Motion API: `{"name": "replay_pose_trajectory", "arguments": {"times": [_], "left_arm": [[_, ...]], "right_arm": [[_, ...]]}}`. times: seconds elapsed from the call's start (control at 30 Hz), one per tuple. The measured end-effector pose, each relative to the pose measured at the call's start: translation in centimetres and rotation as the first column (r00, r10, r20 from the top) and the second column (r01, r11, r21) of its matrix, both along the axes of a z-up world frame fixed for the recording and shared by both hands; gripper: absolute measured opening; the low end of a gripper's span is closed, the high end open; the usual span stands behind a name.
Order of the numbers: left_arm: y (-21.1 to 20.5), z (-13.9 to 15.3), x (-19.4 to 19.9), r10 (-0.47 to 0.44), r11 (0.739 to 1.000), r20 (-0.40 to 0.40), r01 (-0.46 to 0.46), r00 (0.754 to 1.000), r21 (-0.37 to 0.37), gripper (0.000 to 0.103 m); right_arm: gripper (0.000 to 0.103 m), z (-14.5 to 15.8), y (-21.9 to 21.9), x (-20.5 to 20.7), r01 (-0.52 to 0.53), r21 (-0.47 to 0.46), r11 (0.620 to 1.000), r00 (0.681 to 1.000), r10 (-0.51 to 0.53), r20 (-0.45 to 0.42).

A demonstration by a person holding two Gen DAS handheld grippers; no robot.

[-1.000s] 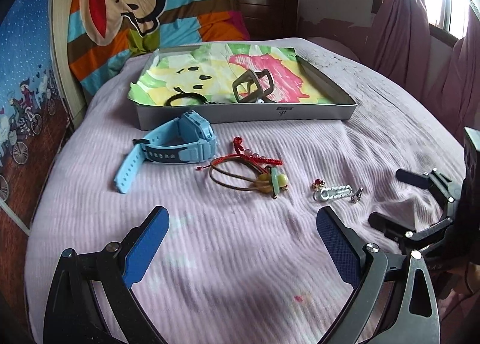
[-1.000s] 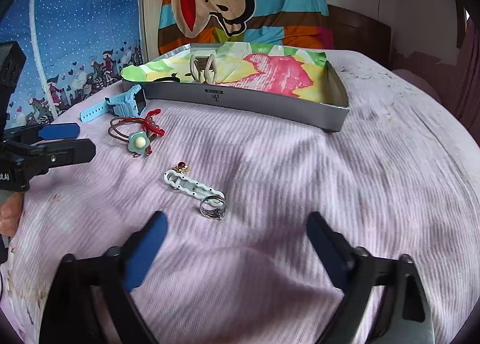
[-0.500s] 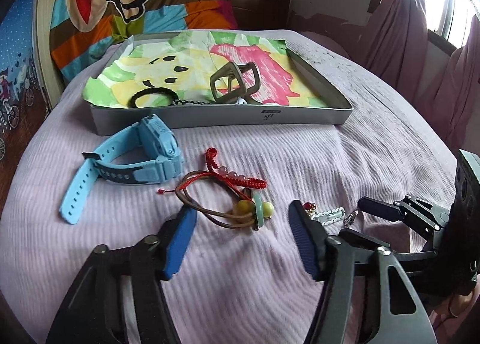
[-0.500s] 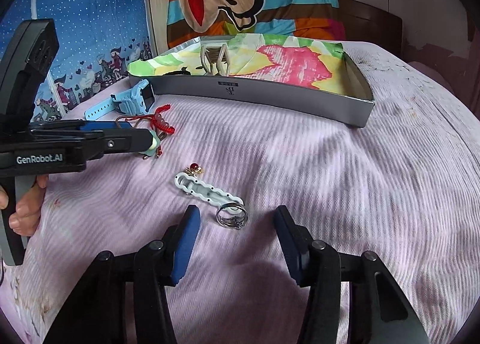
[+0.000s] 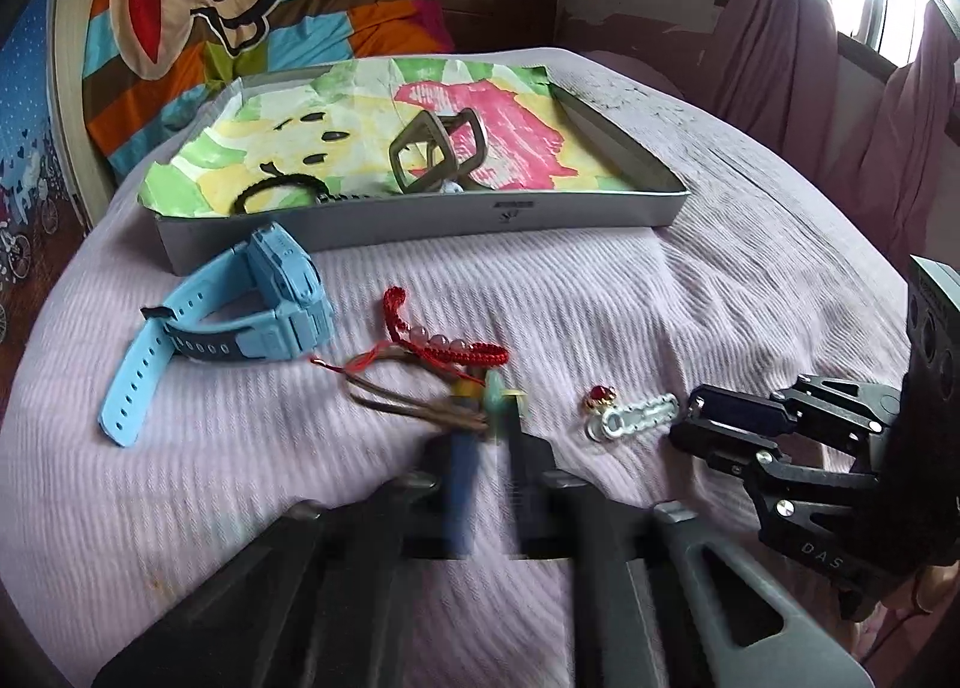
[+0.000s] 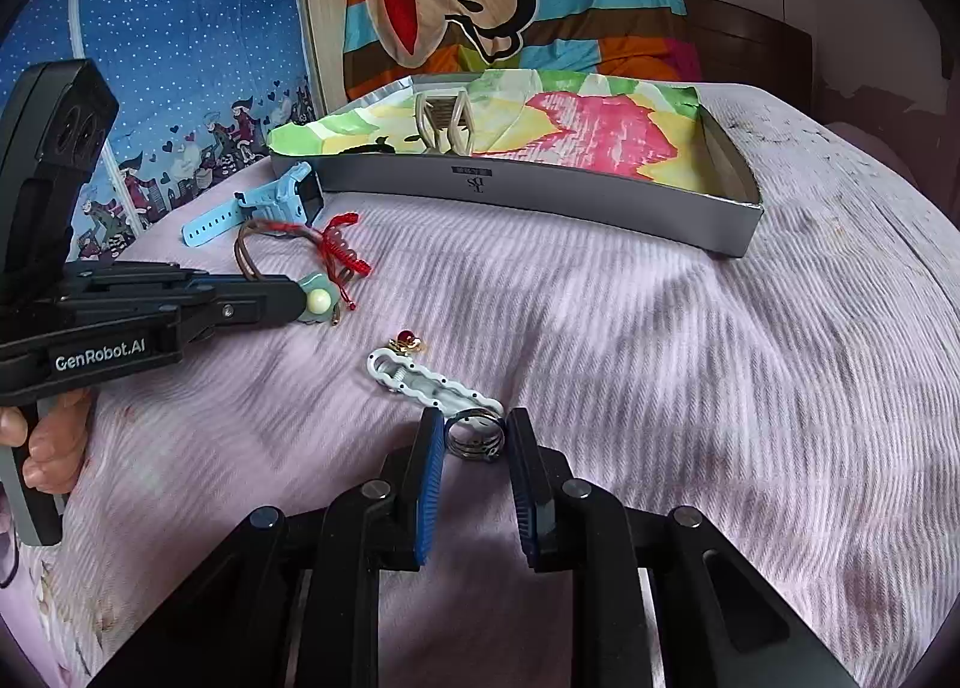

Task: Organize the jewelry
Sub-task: 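Grasp the silver ring with the right tool while the left tool grasps the brown cord bracelet, then release the silver ring into the tray with the right tool while the left releases the cord bracelet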

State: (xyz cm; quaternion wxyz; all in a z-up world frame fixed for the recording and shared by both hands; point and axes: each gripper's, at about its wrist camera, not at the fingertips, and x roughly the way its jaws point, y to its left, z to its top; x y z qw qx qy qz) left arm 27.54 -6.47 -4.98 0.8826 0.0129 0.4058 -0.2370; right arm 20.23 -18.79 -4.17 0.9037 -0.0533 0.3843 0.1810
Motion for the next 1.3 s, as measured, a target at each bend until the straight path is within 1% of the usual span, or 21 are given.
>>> {"name": "replay_pose_trajectory", "arguments": {"times": [0.13,0.27,0.33,0.53,0.73,0.87,0.97,1.07,1.17,1.3], "left_arm": [[0.5,0.0,-0.7,0.0,1.0,-0.004,0.0,1.0,-0.013,0.004],[0.8,0.5,-1.7,0.007,1.0,0.02,-0.006,1.0,-0.024,0.004],[0.9,0.7,-2.3,-0.001,1.0,0.023,0.001,1.0,-0.017,0.004],[0.5,1.4,-4.4,-0.041,0.998,0.038,0.039,0.998,0.045,0.004],[0.7,1.8,-7.0,-0.087,0.991,0.048,0.081,0.995,0.109,0.004],[1.5,2.1,-8.0,-0.088,0.992,0.039,0.085,0.995,0.089,0.004],[1.7,2.8,-8.3,-0.081,0.993,0.051,0.076,0.995,0.089,0.004],[2.1,3.8,-8.6,-0.056,0.997,0.083,0.052,0.995,0.055,0.004],[2.3,4.8,-8.5,-0.013,1.0,0.128,0.011,0.992,0.011,0.004],[2.1,6.2,-7.4,0.066,0.997,0.195,-0.06,0.979,-0.038,0.004]], "right_arm": [[0.02,0.1,0.3,-0.3,-0.012,-0.003,1.0,1.0,0.012,0.007],[0.02,0.3,0.4,-0.6,-0.017,0.015,1.0,1.0,0.017,0.011],[0.02,0.5,0.4,-0.8,-0.021,0.024,0.999,1.0,0.021,0.016],[0.02,1.0,0.5,-1.4,-0.035,0.052,0.998,0.999,0.033,0.035],[0.02,1.6,0.7,-2.1,-0.045,0.063,0.997,0.997,0.041,0.058],[0.02,1.8,0.8,-2.3,-0.046,0.064,0.997,0.997,0.042,0.069],[0.02,2.1,0.6,-2.6,-0.042,0.077,0.996,0.996,0.035,0.087],[0.02,2.8,0.3,-2.6,-0.034,0.096,0.995,0.992,0.022,0.123],[0.02,3.6,-0.1,-2.4,-0.017,0.112,0.994,0.984,-0.003,0.177],[0.02,4.8,-0.5,-1.3,0.003,0.142,0.99,0.971,-0.037,0.238]]}}
